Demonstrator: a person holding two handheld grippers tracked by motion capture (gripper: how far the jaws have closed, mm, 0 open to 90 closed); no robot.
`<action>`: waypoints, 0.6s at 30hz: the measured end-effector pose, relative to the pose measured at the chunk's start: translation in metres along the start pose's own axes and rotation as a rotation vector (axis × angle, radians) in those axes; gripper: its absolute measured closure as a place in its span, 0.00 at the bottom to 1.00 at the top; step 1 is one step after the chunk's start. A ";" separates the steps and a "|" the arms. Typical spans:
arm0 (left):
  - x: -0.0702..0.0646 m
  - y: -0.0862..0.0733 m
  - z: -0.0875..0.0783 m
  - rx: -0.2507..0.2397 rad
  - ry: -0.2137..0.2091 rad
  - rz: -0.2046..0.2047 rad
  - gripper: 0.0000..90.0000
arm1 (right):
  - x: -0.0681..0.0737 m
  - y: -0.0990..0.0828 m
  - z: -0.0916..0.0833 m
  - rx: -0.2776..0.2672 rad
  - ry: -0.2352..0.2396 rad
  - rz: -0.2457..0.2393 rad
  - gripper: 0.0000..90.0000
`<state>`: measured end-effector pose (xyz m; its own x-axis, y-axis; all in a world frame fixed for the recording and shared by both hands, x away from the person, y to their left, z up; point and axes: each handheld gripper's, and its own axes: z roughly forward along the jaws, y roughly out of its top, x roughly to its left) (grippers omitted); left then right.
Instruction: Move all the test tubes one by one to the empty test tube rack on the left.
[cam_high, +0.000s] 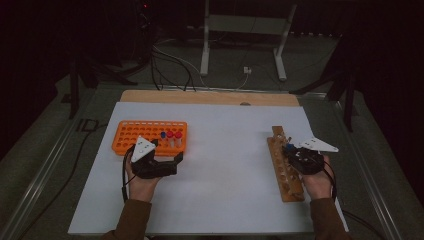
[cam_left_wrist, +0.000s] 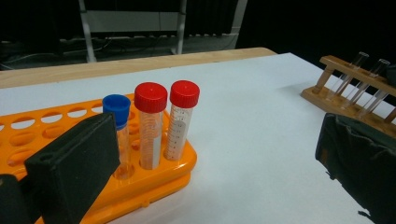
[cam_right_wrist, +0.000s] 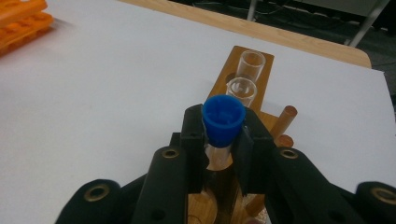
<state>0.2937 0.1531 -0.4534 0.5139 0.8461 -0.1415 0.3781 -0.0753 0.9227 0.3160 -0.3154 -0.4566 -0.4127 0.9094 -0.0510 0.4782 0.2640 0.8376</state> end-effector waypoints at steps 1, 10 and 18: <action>0.000 0.000 0.000 -0.002 0.001 -0.002 0.01 | 0.000 0.000 0.000 0.000 -0.001 0.001 0.85; -0.005 0.001 -0.001 -0.006 -0.005 0.005 0.01 | 0.000 0.003 -0.009 -0.031 0.012 0.029 0.85; -0.006 0.001 0.000 0.004 -0.010 0.008 0.01 | 0.000 0.008 -0.019 -0.063 0.011 0.036 0.85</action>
<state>0.2911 0.1476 -0.4520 0.5246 0.8401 -0.1381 0.3773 -0.0841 0.9223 0.3051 -0.3194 -0.4392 -0.4052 0.9141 -0.0144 0.4436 0.2103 0.8712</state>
